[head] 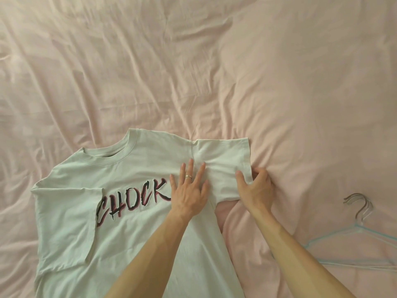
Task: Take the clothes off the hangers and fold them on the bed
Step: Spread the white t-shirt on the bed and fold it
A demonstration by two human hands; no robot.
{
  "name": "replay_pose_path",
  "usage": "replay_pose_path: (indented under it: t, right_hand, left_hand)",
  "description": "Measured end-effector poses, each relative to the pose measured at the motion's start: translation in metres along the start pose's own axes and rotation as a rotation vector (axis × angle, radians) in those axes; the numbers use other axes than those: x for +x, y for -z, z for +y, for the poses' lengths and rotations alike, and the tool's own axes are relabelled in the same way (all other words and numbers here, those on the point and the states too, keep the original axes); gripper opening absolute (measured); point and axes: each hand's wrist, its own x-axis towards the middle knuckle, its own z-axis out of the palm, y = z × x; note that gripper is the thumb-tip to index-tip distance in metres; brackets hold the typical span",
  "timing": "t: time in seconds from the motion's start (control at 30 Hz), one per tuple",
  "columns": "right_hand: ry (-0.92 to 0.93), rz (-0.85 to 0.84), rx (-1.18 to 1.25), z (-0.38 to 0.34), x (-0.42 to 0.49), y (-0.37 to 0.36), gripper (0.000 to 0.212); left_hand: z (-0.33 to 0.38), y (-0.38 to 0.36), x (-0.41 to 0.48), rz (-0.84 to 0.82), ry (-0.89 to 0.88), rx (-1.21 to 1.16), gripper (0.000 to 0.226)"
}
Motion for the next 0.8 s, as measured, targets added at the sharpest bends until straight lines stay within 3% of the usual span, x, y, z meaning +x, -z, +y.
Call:
replay_pose_path:
  t: [0.07,0.13,0.23,0.33,0.43,0.5,0.57,0.67,0.73,0.8]
  right_hand:
    - [-0.146,-0.133,0.137,-0.012,0.015,-0.001,0.072]
    - [-0.262,-0.282,0.149,-0.018,0.029,-0.003,0.077]
    - [-0.292,-0.486,0.285,-0.017,0.041,-0.006,0.065]
    - [-0.345,-0.588,0.529,-0.022,0.050,-0.007,0.054]
    - [-0.297,-0.541,0.615,-0.039,0.045,-0.003,0.036]
    - [-0.156,-0.338,0.573,-0.059,0.032,0.001,0.031]
    - [0.053,-0.246,0.478,-0.086,0.005,0.002,0.035]
    - [0.401,-0.434,0.272,-0.115,-0.048,-0.013,0.035]
    - [0.518,-0.666,0.131,-0.115,-0.080,-0.029,0.038]
    - [0.472,-0.690,0.043,-0.101,-0.100,-0.044,0.038]
  left_hand:
    - [-0.005,-0.004,-0.003,0.137,0.017,-0.015,0.060]
    - [-0.012,-0.009,-0.007,0.126,0.052,-0.004,0.061]
    - [-0.019,-0.012,-0.006,-0.062,0.072,0.028,0.060]
    - [-0.020,-0.007,0.003,-0.121,0.051,0.030,0.062]
    - [-0.021,0.000,0.008,-0.152,0.030,-0.018,0.061]
    - [-0.025,0.011,0.008,-0.111,0.027,-0.209,0.059]
    - [-0.033,0.029,0.004,-0.027,0.129,-0.633,0.061]
    - [-0.059,0.061,-0.008,-0.033,0.380,-1.304,0.054]
    - [-0.086,0.076,-0.020,-0.053,0.505,-1.502,0.056]
    - [-0.113,0.083,-0.033,-0.052,0.581,-1.560,0.063]
